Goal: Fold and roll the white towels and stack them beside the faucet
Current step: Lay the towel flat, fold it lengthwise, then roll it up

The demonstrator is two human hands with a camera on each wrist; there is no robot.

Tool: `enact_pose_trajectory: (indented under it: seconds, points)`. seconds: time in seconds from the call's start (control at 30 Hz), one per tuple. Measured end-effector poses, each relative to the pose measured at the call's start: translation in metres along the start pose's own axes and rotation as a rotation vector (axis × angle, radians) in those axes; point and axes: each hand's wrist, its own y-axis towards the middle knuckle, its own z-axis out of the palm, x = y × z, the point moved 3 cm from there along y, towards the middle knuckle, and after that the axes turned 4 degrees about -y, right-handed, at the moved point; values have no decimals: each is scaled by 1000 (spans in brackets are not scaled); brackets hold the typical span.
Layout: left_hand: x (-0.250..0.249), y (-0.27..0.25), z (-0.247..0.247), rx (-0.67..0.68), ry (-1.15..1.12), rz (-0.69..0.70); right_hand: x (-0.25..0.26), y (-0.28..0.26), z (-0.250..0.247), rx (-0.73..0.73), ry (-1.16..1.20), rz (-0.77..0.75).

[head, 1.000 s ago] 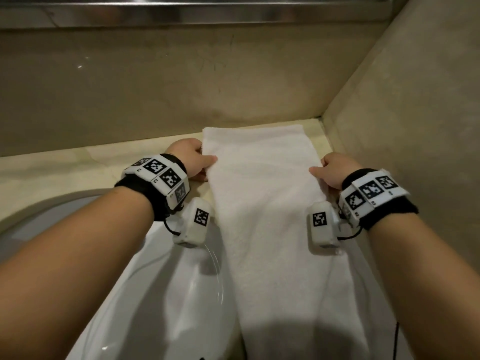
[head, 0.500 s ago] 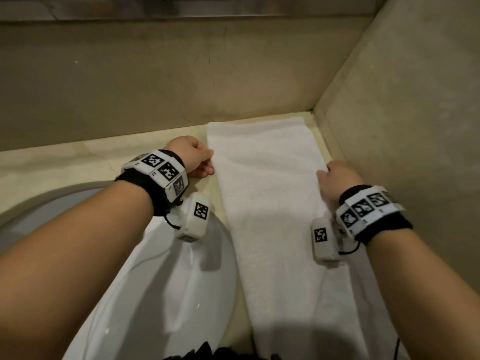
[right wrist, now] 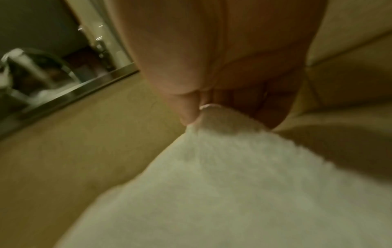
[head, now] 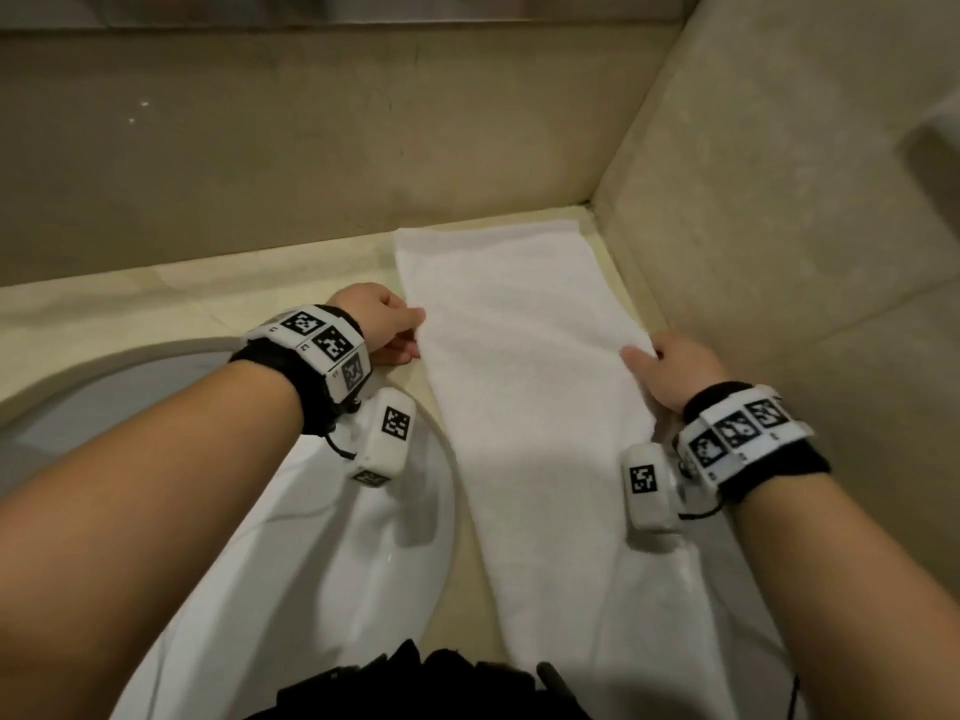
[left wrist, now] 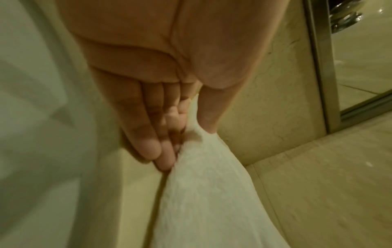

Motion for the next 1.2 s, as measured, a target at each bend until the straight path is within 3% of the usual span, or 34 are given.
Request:
enact_pose_trajectory:
  seconds: [0.07,0.13,0.2,0.33,0.47,0.53,0.57,0.63,0.7,0.77,0.9,1.07,1.13,1.2]
  points:
    - [7,-14,7,81,-23,-32,0,-8,3,-48,227,-7]
    - [16,-29,16,142,-53,-54,-3,-20,8,29,674,30]
    - [28,-44,26,174,-78,-80,-13,-32,13,83,879,48]
    - [46,-63,46,153,-92,-98,-27,-41,23,124,654,-96]
    - [54,-76,63,158,-124,-82,-32,-51,23,115,734,-201]
    - [56,-78,65,120,-97,-71,-38,-49,21,54,804,-170]
    - [57,-78,65,104,-86,-69,-41,-48,19,-16,727,-123]
    - [58,-78,65,82,-85,-66,-48,-44,19,-123,304,10]
    - [59,-79,64,66,-95,-63,-48,-46,26,-92,74,58]
    - [62,-81,65,75,-108,-66,-48,-48,31,-83,243,45]
    - [68,-89,74,152,-40,-87,-62,-68,42,81,1080,69]
    - [70,-88,65,110,43,-43,-63,-86,46,181,772,-212]
    - [70,-89,56,100,30,-51,-59,-89,48,206,805,-268]
    - [71,-88,50,85,1,-50,-57,-89,50,123,876,-255]
